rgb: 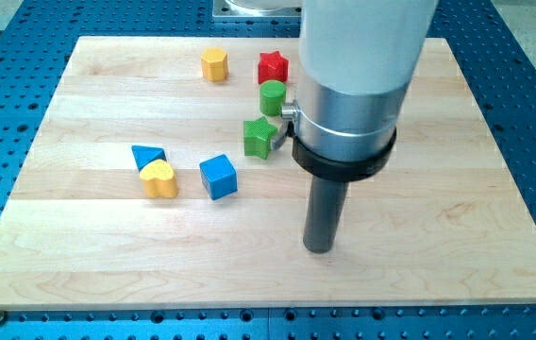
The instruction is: Move the cube right to the yellow heart
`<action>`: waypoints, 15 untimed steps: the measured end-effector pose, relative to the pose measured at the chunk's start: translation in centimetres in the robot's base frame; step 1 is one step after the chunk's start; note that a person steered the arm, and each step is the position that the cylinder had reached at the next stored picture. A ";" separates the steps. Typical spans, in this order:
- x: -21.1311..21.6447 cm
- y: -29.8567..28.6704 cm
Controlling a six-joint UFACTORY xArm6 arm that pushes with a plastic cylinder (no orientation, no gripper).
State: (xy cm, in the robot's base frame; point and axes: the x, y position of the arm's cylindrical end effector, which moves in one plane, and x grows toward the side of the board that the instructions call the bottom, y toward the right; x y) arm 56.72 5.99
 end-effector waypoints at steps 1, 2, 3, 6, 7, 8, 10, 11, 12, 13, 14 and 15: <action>0.3 0.1; 0.3 0.1; 0.8 0.1; 1.8 3.3; 3.6 0.7; 3.7 0.1; 3.9 1.6; 3.9 -3.8; 3.3 -7.7; 0.6 -9.3; -0.8 -13.0; -2.5 -18.4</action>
State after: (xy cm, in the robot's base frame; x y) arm 54.20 -12.38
